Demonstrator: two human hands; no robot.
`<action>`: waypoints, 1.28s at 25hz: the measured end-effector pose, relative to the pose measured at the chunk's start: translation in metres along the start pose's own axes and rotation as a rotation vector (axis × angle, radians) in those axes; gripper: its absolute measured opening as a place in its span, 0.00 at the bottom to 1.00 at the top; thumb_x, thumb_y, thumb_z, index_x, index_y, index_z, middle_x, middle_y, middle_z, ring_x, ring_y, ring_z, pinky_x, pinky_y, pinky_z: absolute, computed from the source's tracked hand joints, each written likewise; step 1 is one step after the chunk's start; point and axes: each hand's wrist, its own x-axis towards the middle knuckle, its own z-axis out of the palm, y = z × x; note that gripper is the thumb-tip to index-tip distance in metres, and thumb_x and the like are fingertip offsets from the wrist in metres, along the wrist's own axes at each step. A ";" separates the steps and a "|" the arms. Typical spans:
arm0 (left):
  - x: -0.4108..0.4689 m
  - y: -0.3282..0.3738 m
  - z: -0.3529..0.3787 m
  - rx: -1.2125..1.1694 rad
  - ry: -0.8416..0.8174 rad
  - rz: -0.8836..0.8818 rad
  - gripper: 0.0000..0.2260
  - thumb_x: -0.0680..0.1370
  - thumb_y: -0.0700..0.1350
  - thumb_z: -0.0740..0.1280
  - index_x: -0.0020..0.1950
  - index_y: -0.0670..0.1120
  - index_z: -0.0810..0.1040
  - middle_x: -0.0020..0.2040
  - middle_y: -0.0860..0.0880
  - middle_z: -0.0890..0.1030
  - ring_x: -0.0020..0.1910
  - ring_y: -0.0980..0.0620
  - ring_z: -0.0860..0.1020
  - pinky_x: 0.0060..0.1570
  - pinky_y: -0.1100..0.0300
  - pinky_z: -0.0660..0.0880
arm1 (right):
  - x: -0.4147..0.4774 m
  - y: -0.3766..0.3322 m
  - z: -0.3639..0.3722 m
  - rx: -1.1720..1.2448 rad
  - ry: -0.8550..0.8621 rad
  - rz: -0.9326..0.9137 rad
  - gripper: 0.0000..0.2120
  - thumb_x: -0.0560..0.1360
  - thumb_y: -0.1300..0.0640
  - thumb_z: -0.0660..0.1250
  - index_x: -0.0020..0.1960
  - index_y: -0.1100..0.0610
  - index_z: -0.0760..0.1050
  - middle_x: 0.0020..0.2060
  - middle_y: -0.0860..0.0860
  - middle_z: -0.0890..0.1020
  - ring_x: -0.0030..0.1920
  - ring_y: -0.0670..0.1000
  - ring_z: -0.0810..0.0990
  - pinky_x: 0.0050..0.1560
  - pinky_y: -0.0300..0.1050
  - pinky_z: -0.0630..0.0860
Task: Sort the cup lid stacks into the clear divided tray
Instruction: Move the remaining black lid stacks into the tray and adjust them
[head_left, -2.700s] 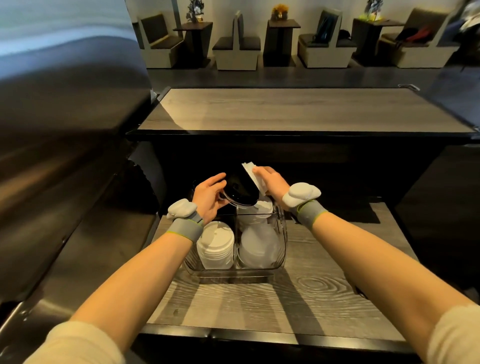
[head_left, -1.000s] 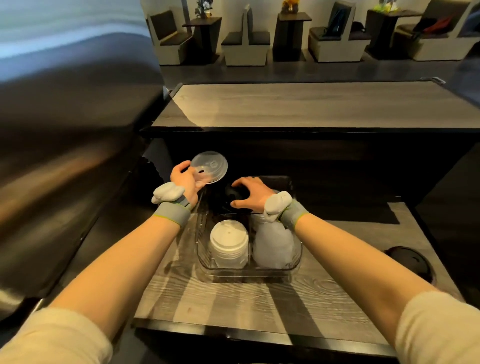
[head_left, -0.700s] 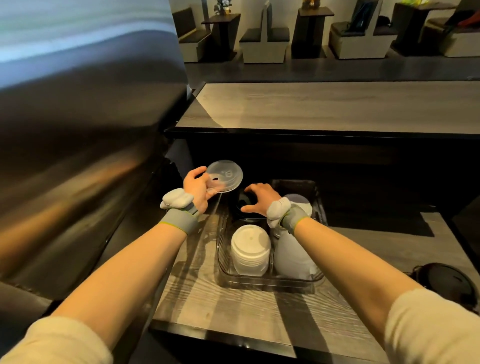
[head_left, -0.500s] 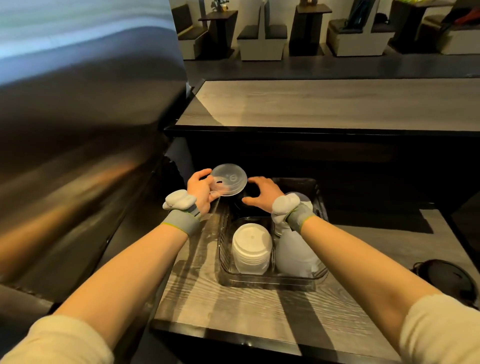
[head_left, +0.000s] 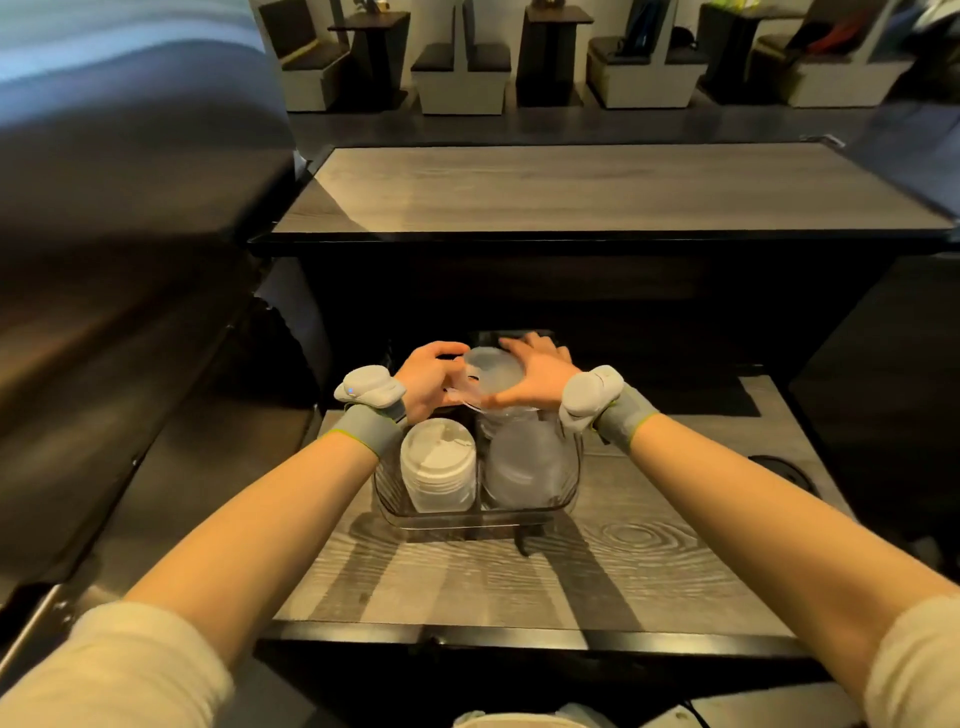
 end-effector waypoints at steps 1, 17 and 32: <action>-0.001 0.000 0.006 0.053 -0.050 -0.015 0.17 0.80 0.34 0.58 0.70 0.38 0.68 0.42 0.47 0.76 0.38 0.53 0.76 0.27 0.66 0.76 | -0.007 0.007 -0.001 -0.048 -0.035 0.014 0.41 0.69 0.40 0.70 0.74 0.54 0.58 0.68 0.55 0.66 0.70 0.57 0.63 0.70 0.51 0.58; -0.003 -0.018 0.056 1.206 -0.041 -0.050 0.04 0.75 0.37 0.66 0.47 0.37 0.79 0.44 0.38 0.79 0.45 0.43 0.79 0.46 0.52 0.75 | -0.051 0.067 0.015 -0.204 0.078 -0.101 0.27 0.74 0.40 0.63 0.68 0.55 0.70 0.64 0.54 0.73 0.65 0.56 0.67 0.64 0.50 0.61; 0.002 -0.022 0.240 0.743 -0.449 -0.373 0.10 0.80 0.48 0.59 0.56 0.42 0.72 0.38 0.45 0.76 0.33 0.50 0.74 0.37 0.58 0.72 | -0.125 0.255 -0.029 0.346 -0.275 0.691 0.35 0.74 0.34 0.57 0.69 0.60 0.68 0.72 0.55 0.67 0.72 0.59 0.65 0.71 0.52 0.62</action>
